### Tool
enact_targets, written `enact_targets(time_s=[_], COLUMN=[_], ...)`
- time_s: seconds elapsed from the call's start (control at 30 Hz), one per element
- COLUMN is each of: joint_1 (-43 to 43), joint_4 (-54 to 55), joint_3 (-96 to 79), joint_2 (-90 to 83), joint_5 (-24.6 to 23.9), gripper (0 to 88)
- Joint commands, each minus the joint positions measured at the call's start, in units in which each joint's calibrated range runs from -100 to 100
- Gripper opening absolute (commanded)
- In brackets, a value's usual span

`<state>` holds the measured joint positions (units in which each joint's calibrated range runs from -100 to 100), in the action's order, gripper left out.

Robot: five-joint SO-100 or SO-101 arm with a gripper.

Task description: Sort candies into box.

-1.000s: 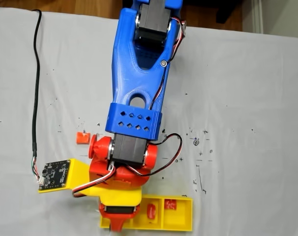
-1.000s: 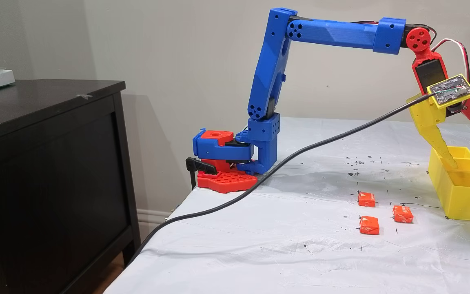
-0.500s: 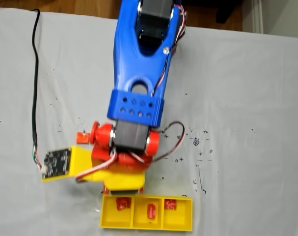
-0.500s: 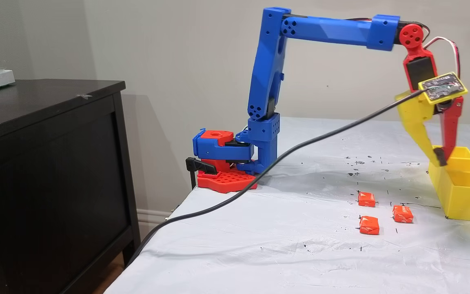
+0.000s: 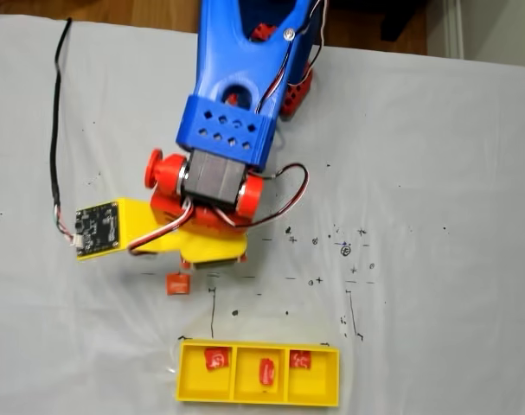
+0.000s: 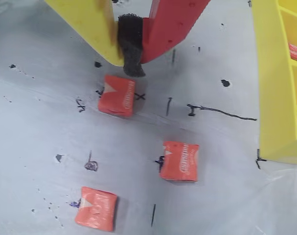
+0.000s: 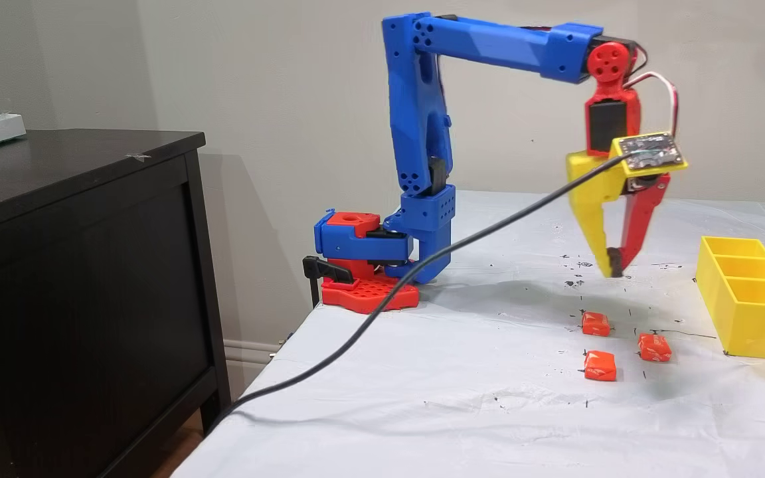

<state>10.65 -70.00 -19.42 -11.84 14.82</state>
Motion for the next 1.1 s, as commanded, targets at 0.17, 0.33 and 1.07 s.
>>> enact_targets(time_s=[0.17,0.33,1.07], joint_1=[0.94,1.67,0.76], joint_4=[0.37,0.95,10.69], joint_3=[-2.57,-3.93,-10.85], joint_2=[-3.51,-3.34,2.51], joint_5=[1.66,2.44,2.54], gripper=[20.5,22.9,24.0])
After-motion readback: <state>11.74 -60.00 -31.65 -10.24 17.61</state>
